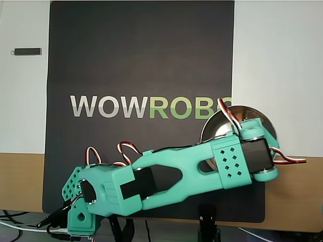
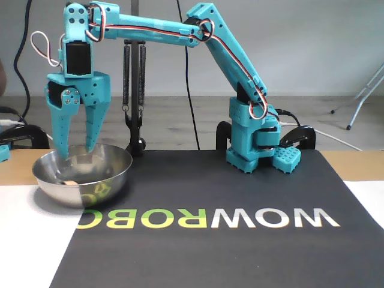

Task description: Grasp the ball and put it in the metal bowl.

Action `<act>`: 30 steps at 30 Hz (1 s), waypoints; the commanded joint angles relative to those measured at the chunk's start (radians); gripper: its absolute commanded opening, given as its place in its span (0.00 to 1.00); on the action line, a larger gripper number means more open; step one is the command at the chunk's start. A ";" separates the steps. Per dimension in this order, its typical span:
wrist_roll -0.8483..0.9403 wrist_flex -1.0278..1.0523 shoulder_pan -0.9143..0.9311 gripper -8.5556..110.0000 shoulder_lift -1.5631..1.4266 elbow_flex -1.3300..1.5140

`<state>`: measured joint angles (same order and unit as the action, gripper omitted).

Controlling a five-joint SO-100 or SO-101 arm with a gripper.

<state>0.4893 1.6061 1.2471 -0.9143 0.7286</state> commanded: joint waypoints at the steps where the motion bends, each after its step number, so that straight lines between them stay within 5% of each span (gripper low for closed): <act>1: -0.002 0.003 -0.009 0.52 -0.009 -0.032; 4: 0.003 0.003 -0.009 0.45 -0.009 -0.032; 10: 0.006 0.003 -0.009 0.08 -0.009 -0.032; 30: 0.005 0.037 -0.092 0.07 -0.103 -0.028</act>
<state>0.4893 1.6214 1.1704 -0.9235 0.7286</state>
